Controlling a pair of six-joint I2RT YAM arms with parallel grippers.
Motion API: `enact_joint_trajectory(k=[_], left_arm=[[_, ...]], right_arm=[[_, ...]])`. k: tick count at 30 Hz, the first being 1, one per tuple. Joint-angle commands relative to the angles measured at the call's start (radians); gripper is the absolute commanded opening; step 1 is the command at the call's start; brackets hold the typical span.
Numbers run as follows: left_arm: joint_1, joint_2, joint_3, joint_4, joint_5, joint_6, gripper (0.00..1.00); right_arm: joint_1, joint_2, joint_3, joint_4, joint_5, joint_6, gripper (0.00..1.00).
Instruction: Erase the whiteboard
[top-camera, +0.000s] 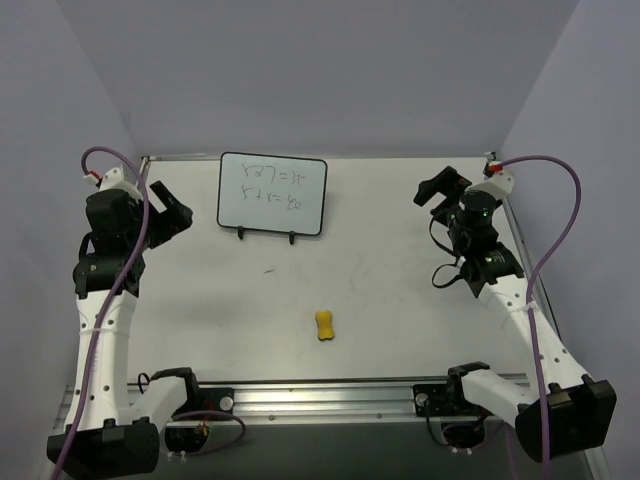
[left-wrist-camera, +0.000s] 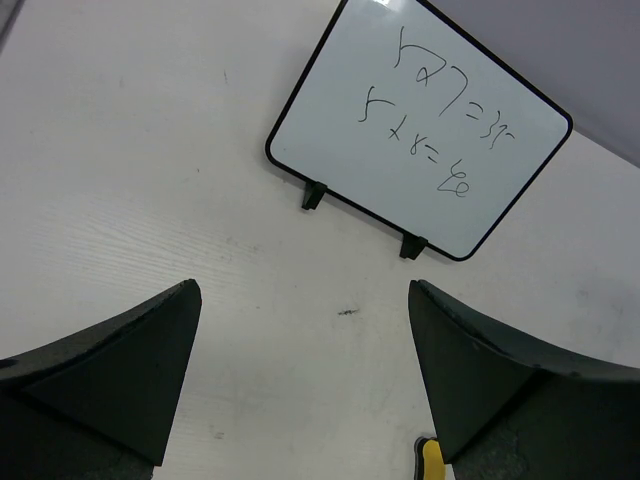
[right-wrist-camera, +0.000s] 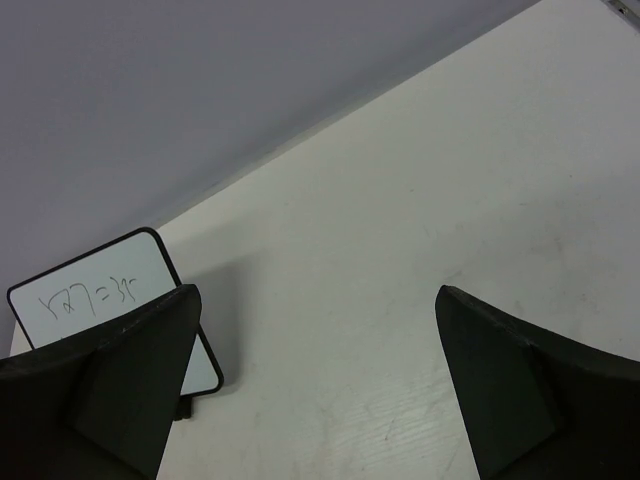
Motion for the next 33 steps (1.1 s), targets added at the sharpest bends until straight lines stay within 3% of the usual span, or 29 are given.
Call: enact_joint_trajectory(k=[1,10,14,18,22,25,29,33], left_arm=[[0.006,-0.017,-0.001,0.045,-0.001,-0.001,0.94],[0.006,-0.018,-0.001,0.045,-0.004,-0.001,0.94],[0.006,-0.020,0.000,0.044,-0.010,-0.001,0.94],[0.006,-0.014,0.000,0.044,-0.007,-0.001,0.94],[0.007,-0.018,0.000,0.044,-0.010,-0.001,0.94],[0.010,-0.017,-0.001,0.045,-0.005,-0.003,0.94],[0.012,-0.011,-0.003,0.047,0.006,-0.006,0.94],[0.012,-0.009,-0.004,0.048,0.007,-0.008,0.94]], right_arm=[[-0.001,-0.028,0.003,0.003,0.033,-0.019,1.00],[0.072,0.007,0.007,-0.038,0.018,-0.057,1.00],[0.212,0.005,-0.013,-0.059,0.038,-0.046,1.00],[0.497,0.091,0.001,-0.183,0.218,-0.003,0.96],[0.829,0.174,-0.022,-0.294,0.360,0.115,0.85],[0.942,0.251,-0.034,-0.397,0.432,0.248,0.75],[1.007,0.334,-0.046,-0.371,0.415,0.331,0.54],[1.021,0.432,-0.036,-0.353,0.403,0.376,0.43]])
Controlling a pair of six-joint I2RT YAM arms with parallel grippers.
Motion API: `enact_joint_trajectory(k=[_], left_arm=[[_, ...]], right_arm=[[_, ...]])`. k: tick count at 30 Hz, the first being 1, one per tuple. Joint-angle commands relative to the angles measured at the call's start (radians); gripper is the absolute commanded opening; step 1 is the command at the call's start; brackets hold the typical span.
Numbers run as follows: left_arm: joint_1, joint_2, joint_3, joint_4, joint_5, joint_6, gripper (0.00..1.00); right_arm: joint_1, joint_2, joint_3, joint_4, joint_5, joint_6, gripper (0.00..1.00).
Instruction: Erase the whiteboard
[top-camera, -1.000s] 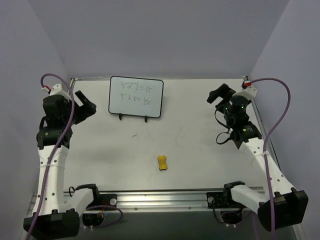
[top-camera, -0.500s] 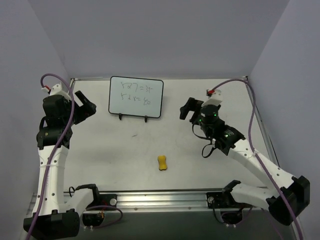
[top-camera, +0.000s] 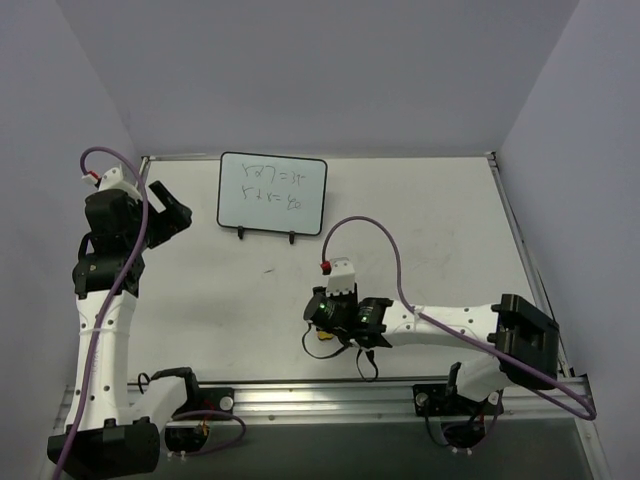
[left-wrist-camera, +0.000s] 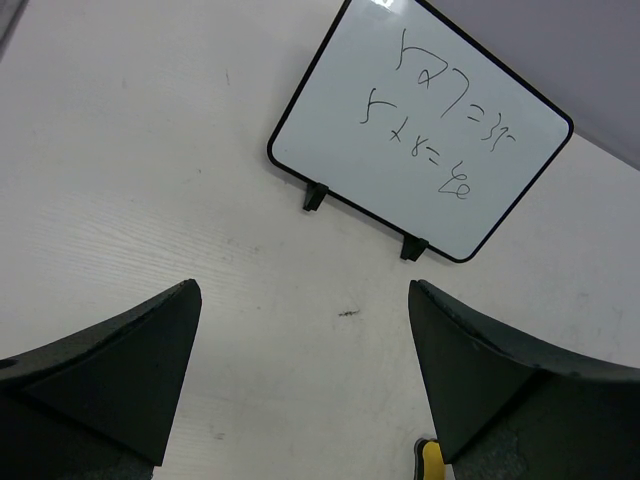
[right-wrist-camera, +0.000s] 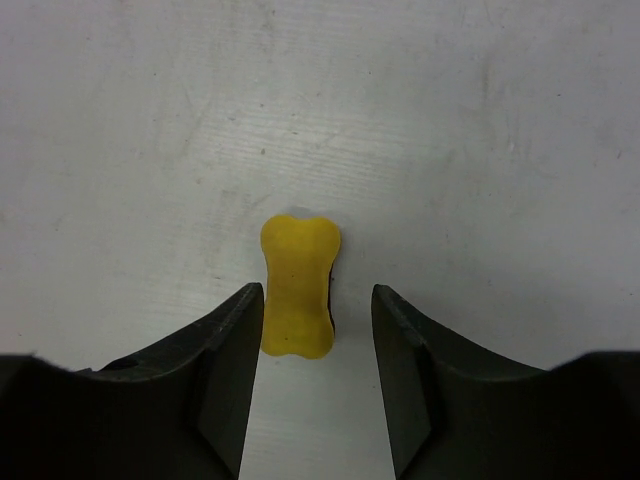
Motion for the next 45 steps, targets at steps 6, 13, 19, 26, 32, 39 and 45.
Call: enact_joint_trajectory(k=[6,13,19,26,32,39,45], left_arm=[[0.008,-0.011,-0.004,0.048,0.005,-0.006,0.94],[0.006,-0.008,-0.006,0.050,0.006,-0.008,0.94],[0.008,-0.009,-0.007,0.050,0.005,-0.008,0.94],[0.008,-0.008,-0.007,0.050,0.003,-0.008,0.94],[0.008,-0.008,-0.009,0.050,0.005,-0.008,0.94],[0.008,-0.006,-0.009,0.051,0.005,-0.008,0.94],[0.006,-0.006,-0.009,0.051,0.003,-0.008,0.94]], right_arm=[[0.022,0.082,-0.019,0.047,0.018,0.106,0.44],[0.028,0.119,-0.036,0.094,-0.005,0.115,0.45],[0.035,0.152,-0.030,0.089,0.007,0.120,0.45],[0.037,0.163,-0.033,0.067,0.025,0.135,0.42],[0.035,0.179,-0.033,0.078,0.018,0.127,0.40],[0.035,0.195,-0.018,0.064,0.030,0.121,0.40],[0.035,0.205,-0.001,0.051,0.053,0.111,0.40]])
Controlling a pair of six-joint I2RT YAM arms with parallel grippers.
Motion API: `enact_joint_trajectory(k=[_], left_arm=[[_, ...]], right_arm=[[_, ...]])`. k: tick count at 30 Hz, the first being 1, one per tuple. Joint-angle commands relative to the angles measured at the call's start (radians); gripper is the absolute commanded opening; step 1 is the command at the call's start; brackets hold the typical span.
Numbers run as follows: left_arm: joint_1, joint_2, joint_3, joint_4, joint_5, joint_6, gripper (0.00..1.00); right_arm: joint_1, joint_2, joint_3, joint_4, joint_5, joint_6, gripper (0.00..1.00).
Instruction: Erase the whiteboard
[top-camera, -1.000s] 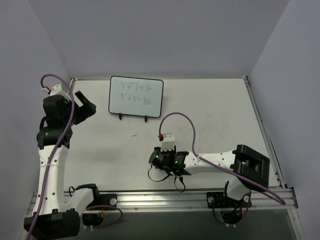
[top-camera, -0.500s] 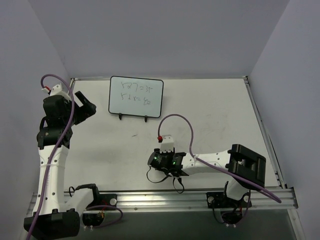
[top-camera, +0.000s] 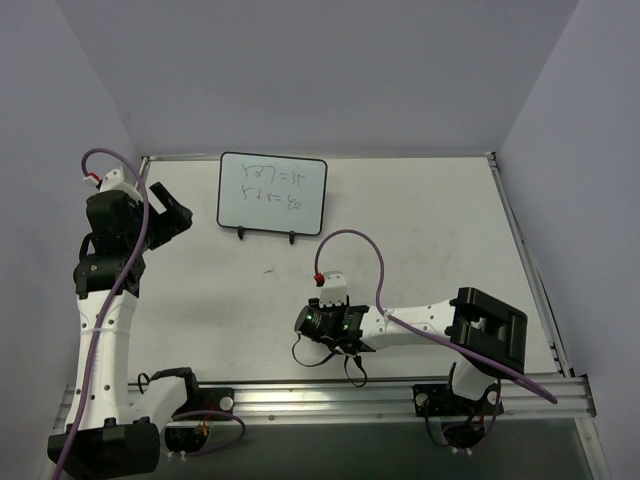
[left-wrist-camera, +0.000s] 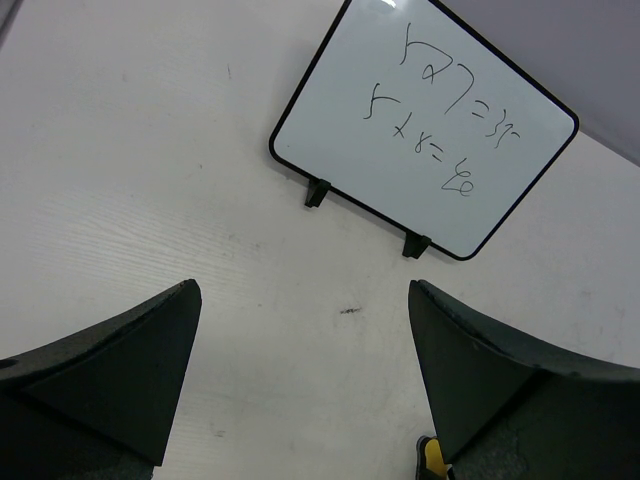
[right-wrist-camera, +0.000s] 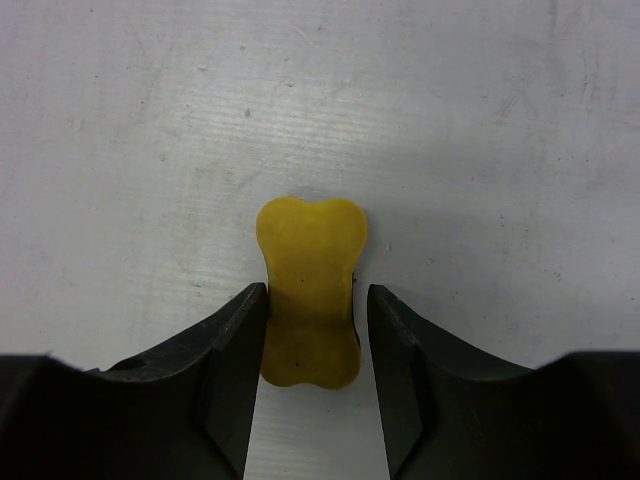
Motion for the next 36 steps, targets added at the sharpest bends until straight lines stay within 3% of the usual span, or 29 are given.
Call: enact_joint_trajectory(k=[1,36], left_arm=[[0.005,-0.006,0.002,0.050,0.005,-0.005,0.94],[0.006,-0.006,0.002,0.048,0.005,-0.005,0.94]], right_arm=[[0.009,0.018,0.033,-0.046,0.069,0.002,0.40],[0.012,0.056,0.083,-0.080,0.115,-0.032,0.39]])
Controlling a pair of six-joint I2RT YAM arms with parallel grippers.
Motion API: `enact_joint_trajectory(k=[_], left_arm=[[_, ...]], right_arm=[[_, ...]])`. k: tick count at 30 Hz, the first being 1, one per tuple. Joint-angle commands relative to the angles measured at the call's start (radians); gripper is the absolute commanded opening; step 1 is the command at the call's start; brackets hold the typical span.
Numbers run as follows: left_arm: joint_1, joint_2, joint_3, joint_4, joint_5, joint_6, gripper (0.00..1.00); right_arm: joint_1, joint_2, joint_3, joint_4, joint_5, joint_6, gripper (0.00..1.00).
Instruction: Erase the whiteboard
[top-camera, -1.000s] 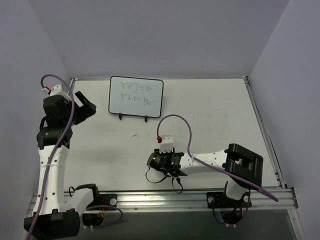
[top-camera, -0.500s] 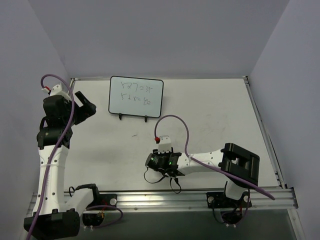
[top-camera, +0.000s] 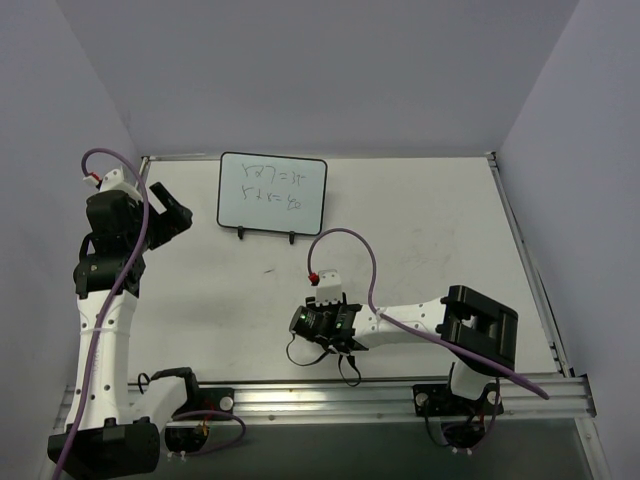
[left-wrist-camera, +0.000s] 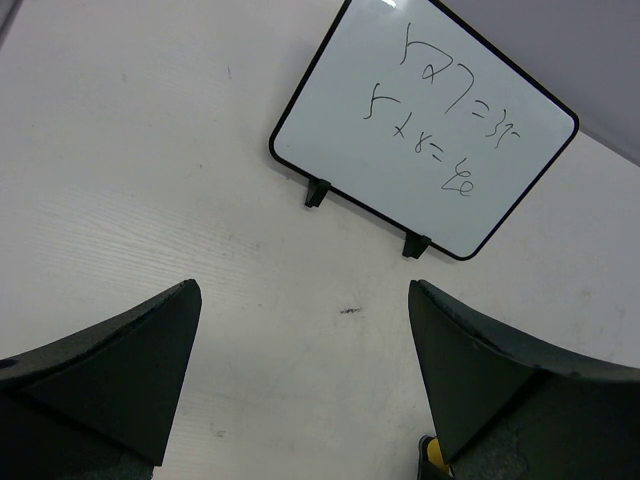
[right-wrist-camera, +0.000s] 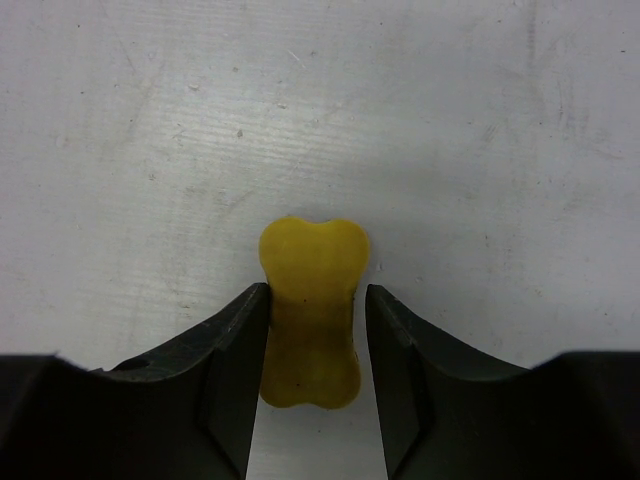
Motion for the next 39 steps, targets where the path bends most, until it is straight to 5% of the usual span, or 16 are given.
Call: enact_joint_trajectory(k=[1,25,33,39], left_arm=[[0.006,-0.006,0.002,0.048,0.005,-0.004,0.94],[0.006,-0.005,0.001,0.050,0.005,-0.005,0.94],[0.006,-0.001,-0.002,0.050,0.003,-0.007,0.94],[0.008,0.032,-0.013,0.065,0.002,-0.022,0.94]], right_arm=[[0.007,0.007,0.031,-0.039,0.056,-0.002,0.39],[0.019,0.010,0.031,-0.053,0.050,0.010,0.35],[0.019,0.004,0.034,-0.059,0.052,0.007,0.15],[0.012,-0.063,0.048,-0.086,0.096,-0.019,0.10]])
